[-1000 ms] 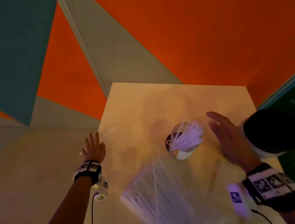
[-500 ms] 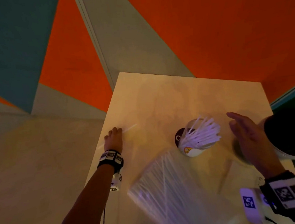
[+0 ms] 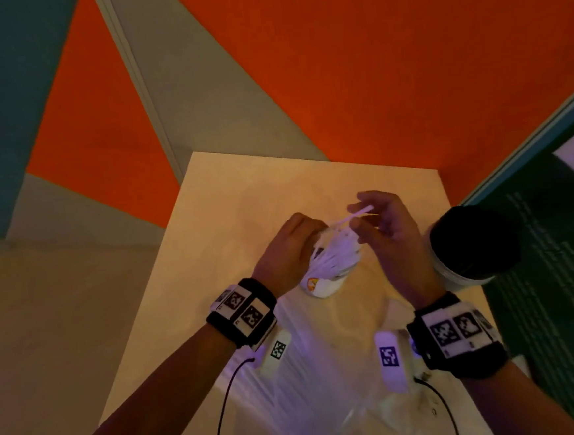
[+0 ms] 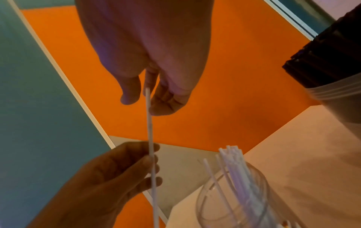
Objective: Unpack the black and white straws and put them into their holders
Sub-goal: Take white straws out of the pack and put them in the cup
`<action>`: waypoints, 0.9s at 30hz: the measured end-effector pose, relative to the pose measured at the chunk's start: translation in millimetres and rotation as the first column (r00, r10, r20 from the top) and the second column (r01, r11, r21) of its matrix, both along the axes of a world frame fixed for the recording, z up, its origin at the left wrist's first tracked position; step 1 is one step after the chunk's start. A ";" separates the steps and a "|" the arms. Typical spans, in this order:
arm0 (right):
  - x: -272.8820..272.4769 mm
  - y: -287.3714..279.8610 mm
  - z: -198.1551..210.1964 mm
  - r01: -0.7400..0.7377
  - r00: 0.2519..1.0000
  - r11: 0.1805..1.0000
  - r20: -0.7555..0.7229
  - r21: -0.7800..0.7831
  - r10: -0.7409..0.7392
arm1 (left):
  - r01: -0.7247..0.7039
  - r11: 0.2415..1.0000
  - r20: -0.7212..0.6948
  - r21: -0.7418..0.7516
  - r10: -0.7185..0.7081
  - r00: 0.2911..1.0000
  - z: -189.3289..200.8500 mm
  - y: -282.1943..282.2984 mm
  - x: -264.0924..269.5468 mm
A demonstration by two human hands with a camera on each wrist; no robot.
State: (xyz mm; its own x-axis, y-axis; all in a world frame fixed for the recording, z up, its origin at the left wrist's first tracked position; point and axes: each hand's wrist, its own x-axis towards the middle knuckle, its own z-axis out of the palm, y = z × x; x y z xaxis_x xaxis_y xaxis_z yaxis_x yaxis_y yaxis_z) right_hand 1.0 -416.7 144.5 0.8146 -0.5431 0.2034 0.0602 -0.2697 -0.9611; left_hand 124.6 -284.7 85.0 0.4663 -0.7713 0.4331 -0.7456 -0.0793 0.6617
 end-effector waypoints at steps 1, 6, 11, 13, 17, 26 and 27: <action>-1.3 0.5 4.4 0.003 0.999 1.000 0.036 -0.004 -0.003 | 0.033 0.999 0.013 -0.013 -0.033 0.999 7.0 -6.0 -6.2; -12.5 -9.6 7.9 0.120 0.988 0.993 0.098 -0.014 -0.118 | 0.017 0.998 -0.110 0.056 -0.010 0.994 2.5 -16.5 -17.0; -16.0 -22.3 -11.7 0.180 0.981 0.955 -0.029 -0.237 -0.192 | 0.024 0.931 -0.141 0.365 0.030 0.990 -33.2 -0.9 -10.4; -13.7 -25.9 -26.6 0.085 0.966 0.953 -0.212 -0.290 -0.151 | 0.043 0.886 -0.161 0.461 0.036 0.986 -42.0 2.7 -8.8; -10.4 -22.4 -64.4 -0.029 0.823 0.972 -0.557 -0.232 -0.108 | 0.027 0.859 -0.154 0.511 0.060 0.986 -49.7 3.6 -8.4; 47.4 -11.6 -104.2 -0.188 0.905 0.888 -0.425 -0.420 -0.009 | -0.046 0.955 -0.318 0.294 0.144 0.937 -58.0 -1.2 -0.2; 53.0 -8.7 -106.1 -0.187 0.923 0.888 -0.385 -0.419 0.013 | -0.049 0.961 -0.370 0.272 0.152 0.916 -59.0 -1.2 0.5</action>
